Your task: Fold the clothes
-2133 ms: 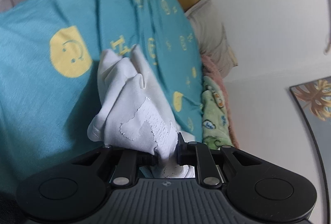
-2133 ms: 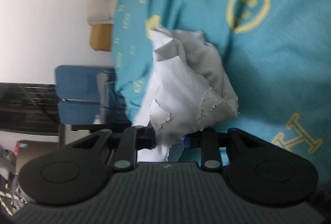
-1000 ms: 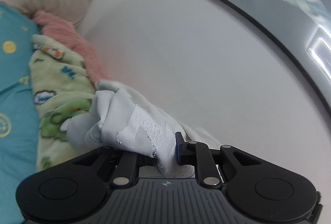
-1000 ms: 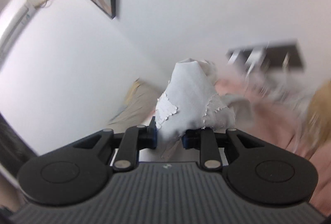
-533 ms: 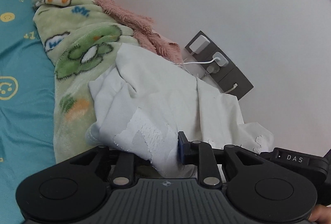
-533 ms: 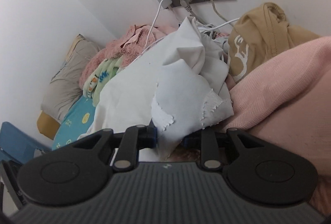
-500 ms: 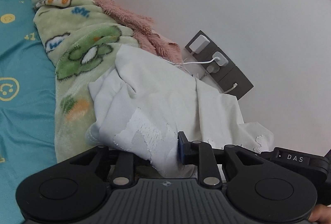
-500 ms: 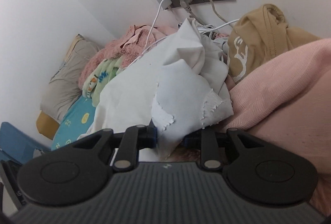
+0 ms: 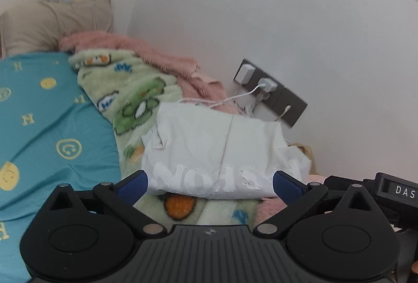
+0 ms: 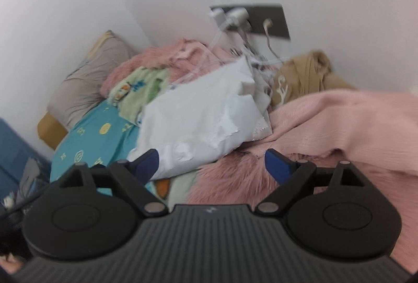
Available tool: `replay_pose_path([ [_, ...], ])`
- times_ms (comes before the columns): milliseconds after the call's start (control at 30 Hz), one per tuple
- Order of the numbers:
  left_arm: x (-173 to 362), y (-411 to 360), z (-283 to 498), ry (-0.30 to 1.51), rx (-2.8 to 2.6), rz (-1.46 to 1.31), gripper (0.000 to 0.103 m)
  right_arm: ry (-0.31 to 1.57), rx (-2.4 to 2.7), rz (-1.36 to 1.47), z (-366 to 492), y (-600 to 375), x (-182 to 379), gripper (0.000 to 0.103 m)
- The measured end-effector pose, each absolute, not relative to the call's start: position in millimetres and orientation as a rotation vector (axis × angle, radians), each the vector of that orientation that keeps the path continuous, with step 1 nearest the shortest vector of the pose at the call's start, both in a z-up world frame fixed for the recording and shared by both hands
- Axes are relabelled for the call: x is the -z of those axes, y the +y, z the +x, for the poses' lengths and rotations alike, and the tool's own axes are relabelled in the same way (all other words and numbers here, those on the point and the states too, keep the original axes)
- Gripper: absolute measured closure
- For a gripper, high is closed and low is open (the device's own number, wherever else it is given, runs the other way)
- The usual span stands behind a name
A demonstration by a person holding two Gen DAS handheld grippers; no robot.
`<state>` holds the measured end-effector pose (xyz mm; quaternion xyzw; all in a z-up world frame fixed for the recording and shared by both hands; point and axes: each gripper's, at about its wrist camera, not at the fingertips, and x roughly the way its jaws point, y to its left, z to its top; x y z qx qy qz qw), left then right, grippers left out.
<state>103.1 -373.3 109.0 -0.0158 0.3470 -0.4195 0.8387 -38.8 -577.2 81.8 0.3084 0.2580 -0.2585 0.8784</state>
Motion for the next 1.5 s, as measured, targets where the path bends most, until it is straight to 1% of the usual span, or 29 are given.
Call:
replay_pose_path([
  [233,-150,-313,38,0.607,0.876,-0.01,0.0,0.461,0.51,0.508,-86,-521,-126,0.013],
  [333,-161,-284,3,0.507,0.833,0.001,0.0,0.423,0.5,0.438,-105,-497,-136,0.013],
  [433,-164,-262,-28,0.428,0.796,0.045,0.0,0.383,0.493,0.362,-121,-476,-141,0.013],
  [633,-155,-222,-64,0.364,0.764,0.022,0.0,0.314,0.49,0.301,-146,-445,-130,0.013],
  [867,-151,-194,-93,0.297,0.765,0.041,0.0,0.276,0.493,0.234,-157,-414,-118,0.013],
  [1067,-149,-180,-101,0.265,0.768,0.035,0.0,0.248,0.496,0.174,-163,-388,-109,0.013],
  [1500,-144,-162,-98,0.292,0.741,0.001,0.0,0.254,0.488,0.14,-156,-369,-111,0.013],
])
